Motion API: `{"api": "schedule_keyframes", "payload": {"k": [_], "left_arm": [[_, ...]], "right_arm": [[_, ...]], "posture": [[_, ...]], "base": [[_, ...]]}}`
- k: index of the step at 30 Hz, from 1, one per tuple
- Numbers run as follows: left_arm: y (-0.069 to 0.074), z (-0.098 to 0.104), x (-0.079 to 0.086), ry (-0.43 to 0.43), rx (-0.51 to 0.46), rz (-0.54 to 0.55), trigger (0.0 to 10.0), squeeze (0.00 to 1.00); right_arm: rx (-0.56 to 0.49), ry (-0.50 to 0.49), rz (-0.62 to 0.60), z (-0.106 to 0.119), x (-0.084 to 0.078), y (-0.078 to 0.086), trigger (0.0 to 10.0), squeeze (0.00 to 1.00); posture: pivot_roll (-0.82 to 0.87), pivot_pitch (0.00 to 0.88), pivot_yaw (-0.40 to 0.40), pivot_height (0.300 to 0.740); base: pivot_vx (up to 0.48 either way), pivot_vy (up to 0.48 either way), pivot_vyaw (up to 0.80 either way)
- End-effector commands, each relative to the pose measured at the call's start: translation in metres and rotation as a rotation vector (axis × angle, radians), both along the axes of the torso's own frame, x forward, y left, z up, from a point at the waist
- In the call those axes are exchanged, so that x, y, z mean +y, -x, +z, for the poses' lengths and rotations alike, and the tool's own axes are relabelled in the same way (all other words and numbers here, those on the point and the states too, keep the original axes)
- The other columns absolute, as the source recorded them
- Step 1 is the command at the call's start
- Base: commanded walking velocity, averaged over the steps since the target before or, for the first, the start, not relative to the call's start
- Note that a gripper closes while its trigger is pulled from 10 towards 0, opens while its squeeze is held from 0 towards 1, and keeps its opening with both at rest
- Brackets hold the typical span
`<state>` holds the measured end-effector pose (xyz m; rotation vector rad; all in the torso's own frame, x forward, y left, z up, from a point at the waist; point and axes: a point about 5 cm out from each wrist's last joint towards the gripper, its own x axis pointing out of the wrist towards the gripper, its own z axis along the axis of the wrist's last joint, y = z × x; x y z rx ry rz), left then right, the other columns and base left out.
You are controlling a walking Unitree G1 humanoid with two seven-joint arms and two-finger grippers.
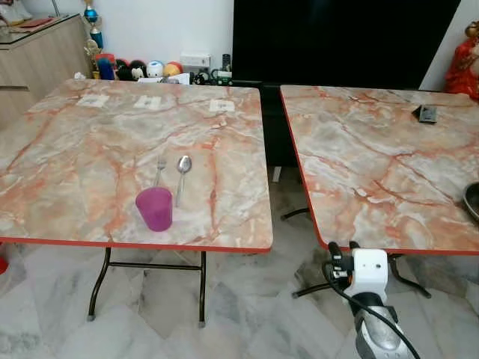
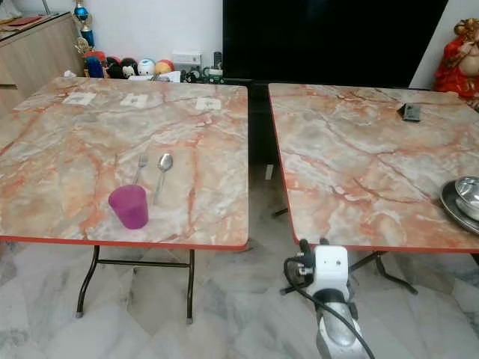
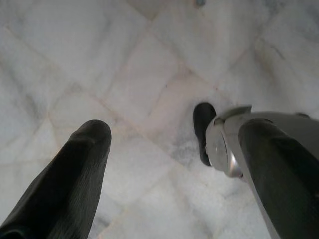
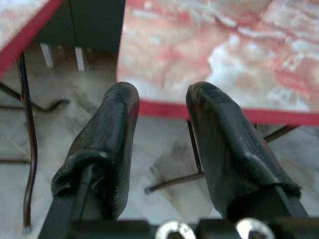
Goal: Setting the table
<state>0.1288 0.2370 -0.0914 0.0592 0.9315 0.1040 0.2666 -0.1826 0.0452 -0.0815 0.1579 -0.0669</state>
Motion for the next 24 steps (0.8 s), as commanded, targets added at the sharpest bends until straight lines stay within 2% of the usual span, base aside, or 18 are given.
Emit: {"api": "schedule_keyframes", "payload": {"k": [1,5,9,11,12,14,15,17,21,24], "left_arm": [[0.005,-0.001,0.004,0.008,0.012,0.020,10.0,0.00],[0.003,-0.001,0.001,0.011,0.011,0.016,10.0,0.00],[-0.001,-0.001,-0.004,0.017,0.004,0.012,10.0,0.00],[-0.003,-0.001,-0.005,0.018,0.002,0.011,10.0,0.00],[-0.004,-0.001,-0.006,0.014,-0.002,0.009,10.0,0.00],[-0.005,0.000,-0.007,0.010,-0.003,0.008,10.0,0.00],[-0.007,0.000,-0.008,0.004,-0.011,0.012,10.0,0.00],[-0.008,0.000,-0.010,0.001,-0.016,0.014,10.0,0.00],[-0.020,0.004,-0.012,-0.001,-0.054,0.013,10.0,0.00],[-0.022,0.005,-0.012,-0.003,-0.057,0.011,10.0,0.00]], "right_arm": [[0.052,0.027,-0.015,-0.010,-0.004,0.005,10.0,0.00],[0.119,0.016,-0.046,-0.024,-0.005,0.011,10.0,0.00],[0.319,-0.048,-0.077,-0.058,-0.005,0.024,10.0,0.00],[0.383,-0.089,-0.085,-0.069,-0.004,0.028,10.0,0.00],[0.431,-0.143,-0.103,-0.078,-0.003,0.031,10.0,0.00],[0.448,-0.162,-0.113,-0.081,-0.003,0.032,10.0,0.00],[0.512,-0.191,-0.111,-0.091,0.000,0.036,10.0,0.00],[0.552,-0.196,-0.097,-0.097,0.002,0.039,10.0,0.00],[0.638,-0.180,-0.057,-0.110,0.006,0.052,10.0,0.00],[0.671,-0.180,-0.093,-0.115,0.004,0.059,10.0,0.00]], "posture": [[-0.02,0.076,-0.031,0.740],[-0.02,0.076,-0.031,0.740],[-0.02,0.078,-0.031,0.740],[-0.02,0.078,-0.031,0.740],[-0.01,0.080,-0.026,0.740],[-0.01,0.080,-0.026,0.740],[-0.01,0.078,-0.025,0.740],[0.00,0.077,-0.024,0.740],[0.01,0.079,-0.017,0.740],[0.01,0.078,-0.015,0.740]], "base": [[0.000,0.000,0.00],[0.000,0.000,0.00],[0.000,0.000,0.00],[0.000,0.000,0.00],[0.000,0.000,0.00],[0.000,0.000,0.00],[0.000,0.000,0.00],[0.000,0.000,0.00],[0.000,0.000,0.00],[0.000,0.000,0.00]]}}
